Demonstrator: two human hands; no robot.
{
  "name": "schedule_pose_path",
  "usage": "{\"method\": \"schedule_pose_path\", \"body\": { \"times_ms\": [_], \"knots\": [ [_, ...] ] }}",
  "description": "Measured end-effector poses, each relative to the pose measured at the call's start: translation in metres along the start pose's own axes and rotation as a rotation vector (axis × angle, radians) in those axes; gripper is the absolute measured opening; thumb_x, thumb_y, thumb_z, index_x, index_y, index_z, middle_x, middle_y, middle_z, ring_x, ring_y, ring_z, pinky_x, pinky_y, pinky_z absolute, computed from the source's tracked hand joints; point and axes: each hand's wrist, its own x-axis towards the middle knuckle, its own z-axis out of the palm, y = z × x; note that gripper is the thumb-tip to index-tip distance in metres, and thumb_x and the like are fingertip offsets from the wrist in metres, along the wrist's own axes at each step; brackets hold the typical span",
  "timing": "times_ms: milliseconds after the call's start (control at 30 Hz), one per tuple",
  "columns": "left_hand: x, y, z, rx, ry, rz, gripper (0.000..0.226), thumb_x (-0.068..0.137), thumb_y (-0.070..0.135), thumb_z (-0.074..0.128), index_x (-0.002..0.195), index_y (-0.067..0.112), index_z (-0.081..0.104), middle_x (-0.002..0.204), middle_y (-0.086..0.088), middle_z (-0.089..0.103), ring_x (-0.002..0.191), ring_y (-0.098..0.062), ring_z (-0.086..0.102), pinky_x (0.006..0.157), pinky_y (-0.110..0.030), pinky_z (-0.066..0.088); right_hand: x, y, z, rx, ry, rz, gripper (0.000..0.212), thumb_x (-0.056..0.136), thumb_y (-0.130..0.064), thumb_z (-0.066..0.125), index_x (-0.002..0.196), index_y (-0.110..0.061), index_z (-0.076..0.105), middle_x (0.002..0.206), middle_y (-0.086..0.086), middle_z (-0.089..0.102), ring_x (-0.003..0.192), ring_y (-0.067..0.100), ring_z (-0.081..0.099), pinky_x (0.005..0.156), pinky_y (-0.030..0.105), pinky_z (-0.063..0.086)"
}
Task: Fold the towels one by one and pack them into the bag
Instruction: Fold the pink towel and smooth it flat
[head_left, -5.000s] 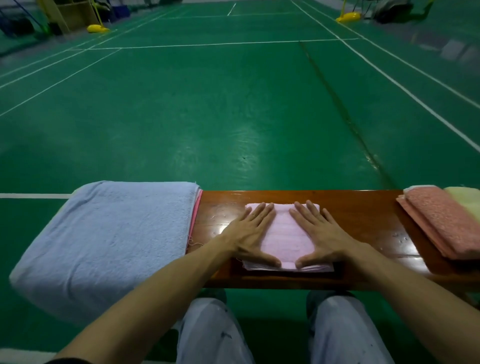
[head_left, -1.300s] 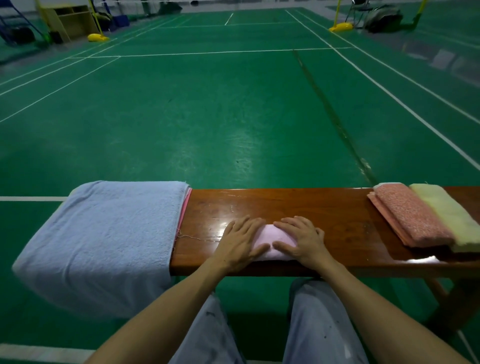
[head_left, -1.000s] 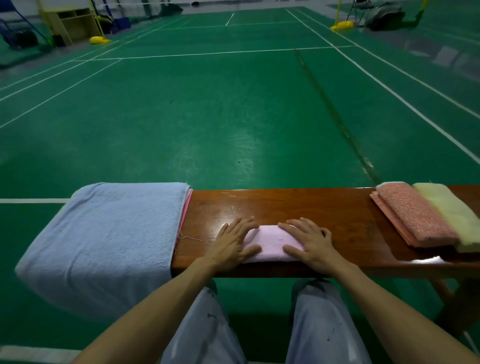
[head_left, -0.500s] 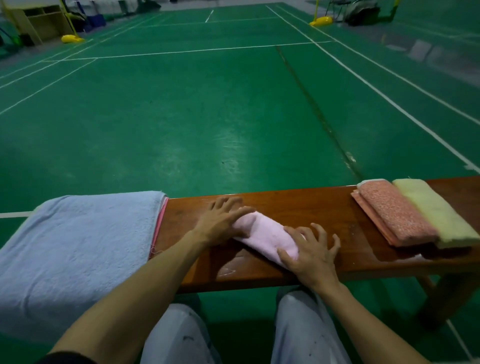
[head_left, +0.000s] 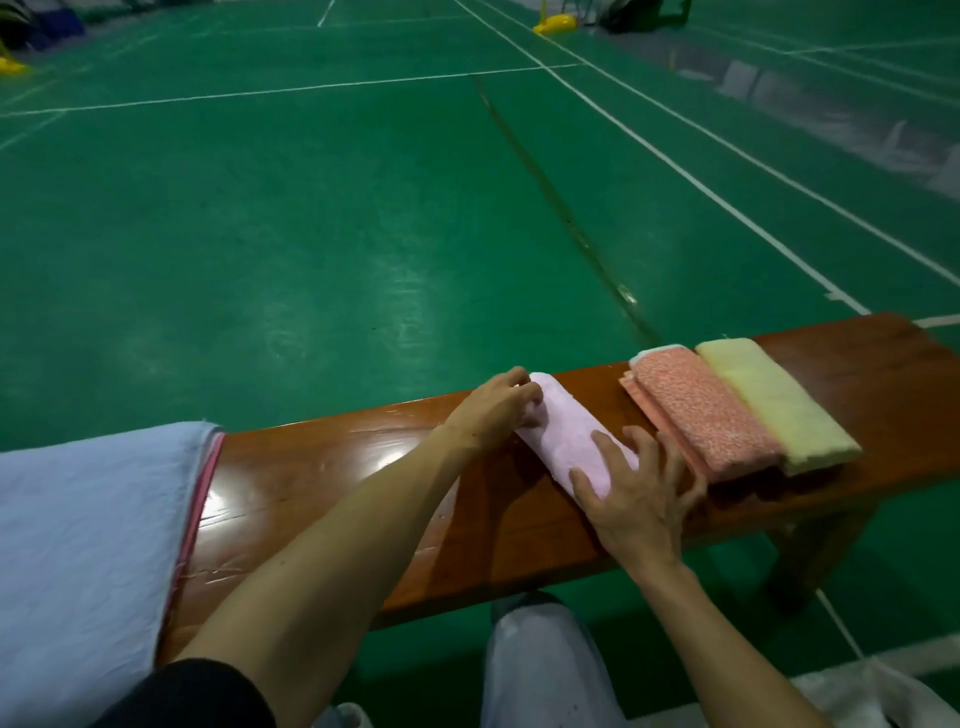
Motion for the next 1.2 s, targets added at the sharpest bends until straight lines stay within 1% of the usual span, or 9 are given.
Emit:
{"method": "schedule_pose_path", "body": {
  "times_ms": [167,267,333,433,533,633,867,1067,1200],
  "knots": [
    [0.032,0.019,0.020,-0.048,-0.023,-0.006,0.028,0.093,0.025,0.062,0.113,0.006,0.061,0.110,-0.012,0.053,0.095,-0.029,0.054,0.083,-0.042,0.050,0.010,0.018,-0.005,-0.025,0.051,0.008,0.052,0.083,-0.054,0.038,0.117,-0.027,0.067,0.130,0.010,0.053,0.125,0.034,0.035,0.094,0.065,0.031],
    [0.045,0.042,0.032,-0.331,0.017,-0.135,0.034,0.085,0.039,0.058,0.111,0.018,0.057,0.099,-0.004,0.060,0.092,-0.029,0.060,0.091,-0.055,0.051,0.015,0.026,-0.011,-0.080,0.107,0.005,0.047,0.082,-0.048,0.041,0.110,-0.025,0.070,0.128,0.010,0.052,0.118,0.034,0.039,0.087,0.060,0.037],
    [0.054,0.047,0.039,-0.411,0.037,-0.126,0.039,0.083,0.043,0.055,0.113,0.018,0.055,0.097,-0.002,0.062,0.092,-0.027,0.062,0.092,-0.057,0.051,0.018,0.030,-0.015,-0.095,0.156,0.025,0.042,0.079,-0.045,0.049,0.109,-0.024,0.071,0.129,0.012,0.052,0.115,0.034,0.038,0.086,0.059,0.038],
    [0.067,0.051,0.032,-0.227,0.018,-0.029,0.032,0.091,0.031,0.057,0.116,0.011,0.058,0.103,-0.006,0.059,0.092,-0.022,0.056,0.090,-0.045,0.050,0.023,0.034,-0.021,-0.101,0.209,0.026,0.053,0.071,-0.045,0.061,0.119,-0.024,0.066,0.136,0.014,0.044,0.123,0.036,0.035,0.089,0.062,0.036],
    [0.073,0.041,0.034,-0.050,-0.036,0.091,0.027,0.094,0.025,0.061,0.116,0.011,0.062,0.118,-0.012,0.052,0.102,-0.025,0.051,0.086,-0.035,0.046,0.028,0.036,-0.022,-0.091,0.110,0.103,0.075,0.074,-0.051,0.059,0.142,-0.023,0.047,0.155,0.012,0.028,0.143,0.035,0.020,0.103,0.066,0.024],
    [0.075,0.042,0.034,-0.122,-0.027,0.056,0.027,0.093,0.025,0.061,0.117,0.013,0.062,0.124,-0.008,0.050,0.113,-0.025,0.046,0.094,-0.038,0.045,0.027,0.035,-0.015,-0.067,-0.045,0.185,0.086,0.080,-0.060,0.042,0.154,-0.020,0.027,0.164,0.010,0.013,0.151,0.031,0.004,0.113,0.062,0.010],
    [0.075,0.038,0.027,-0.152,-0.061,0.046,0.030,0.095,0.025,0.058,0.123,0.014,0.061,0.129,-0.007,0.049,0.120,-0.022,0.042,0.097,-0.034,0.040,0.027,0.035,-0.017,-0.098,-0.110,0.173,0.082,0.081,-0.064,0.028,0.151,-0.022,0.033,0.162,0.005,0.021,0.149,0.027,0.013,0.111,0.054,0.012],
    [0.075,0.041,0.020,-0.160,-0.104,0.010,0.035,0.094,0.023,0.060,0.128,0.014,0.060,0.135,-0.006,0.053,0.124,-0.023,0.044,0.101,-0.036,0.039,0.033,0.033,-0.031,-0.083,-0.200,0.188,0.072,0.091,-0.062,0.043,0.152,-0.026,0.028,0.164,0.002,0.011,0.150,0.026,0.003,0.115,0.056,0.010],
    [0.060,0.037,0.004,-0.155,-0.136,0.001,0.050,0.086,0.023,0.072,0.132,0.014,0.057,0.140,-0.006,0.051,0.128,-0.023,0.045,0.109,-0.036,0.035,0.035,0.025,-0.043,-0.053,-0.231,0.208,0.074,0.090,-0.068,0.041,0.151,-0.029,0.027,0.164,0.004,0.010,0.151,0.029,-0.001,0.116,0.059,0.005]
  ]
}}
